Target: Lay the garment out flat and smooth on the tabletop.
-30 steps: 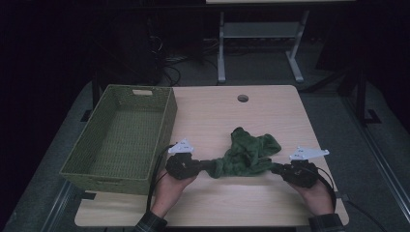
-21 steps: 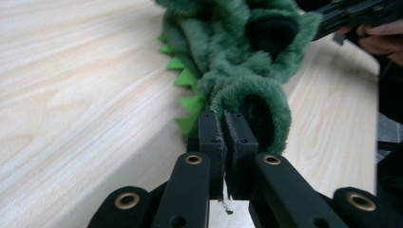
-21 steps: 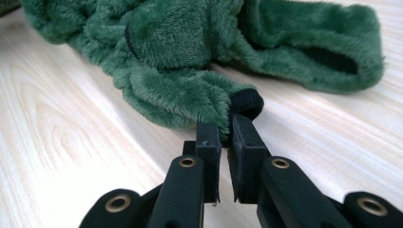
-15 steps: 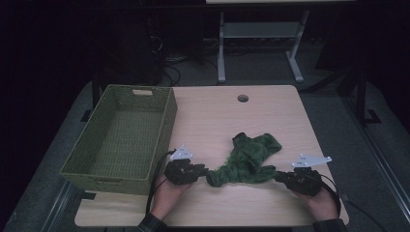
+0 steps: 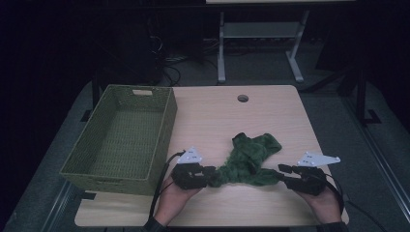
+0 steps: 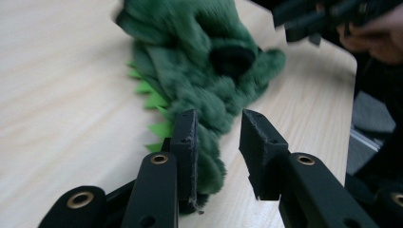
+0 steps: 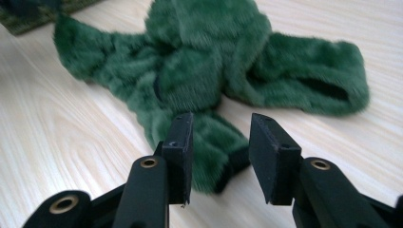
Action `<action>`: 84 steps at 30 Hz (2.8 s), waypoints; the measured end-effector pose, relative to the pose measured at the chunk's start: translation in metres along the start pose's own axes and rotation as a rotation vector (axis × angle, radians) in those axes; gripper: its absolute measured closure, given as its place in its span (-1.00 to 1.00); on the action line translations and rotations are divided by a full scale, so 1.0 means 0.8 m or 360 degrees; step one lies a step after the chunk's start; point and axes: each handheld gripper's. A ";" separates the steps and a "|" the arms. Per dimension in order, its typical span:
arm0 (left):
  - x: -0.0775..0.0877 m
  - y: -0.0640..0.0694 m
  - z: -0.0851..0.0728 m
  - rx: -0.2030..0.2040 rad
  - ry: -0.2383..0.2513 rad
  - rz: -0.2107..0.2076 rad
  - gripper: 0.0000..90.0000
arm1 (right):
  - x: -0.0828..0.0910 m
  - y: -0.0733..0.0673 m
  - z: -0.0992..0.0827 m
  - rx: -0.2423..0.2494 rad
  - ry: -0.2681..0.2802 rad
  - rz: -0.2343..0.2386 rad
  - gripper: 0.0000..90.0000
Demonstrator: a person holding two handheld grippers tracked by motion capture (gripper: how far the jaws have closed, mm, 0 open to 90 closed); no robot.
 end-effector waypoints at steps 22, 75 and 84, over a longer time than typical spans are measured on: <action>-0.029 -0.017 -0.031 0.0055 -0.0232 -0.0008 0.58 | -0.037 -0.019 -0.016 0.0033 -0.0295 0.0042 0.36; -0.065 -0.085 0.138 -0.0150 -0.0049 -0.0138 0.96 | -0.043 -0.020 0.025 0.0000 -0.0143 0.0037 0.73; -0.030 -0.089 0.121 -0.0125 0.0028 -0.0080 0.98 | -0.029 -0.011 0.031 -0.0001 -0.0076 -0.0034 0.76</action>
Point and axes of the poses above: each handheld gripper's, and its own axes: x roughly backward along the jaws, z roughly out of its top, y roughly to its right, and after that the axes turned 13 degrees about -y, right-handed
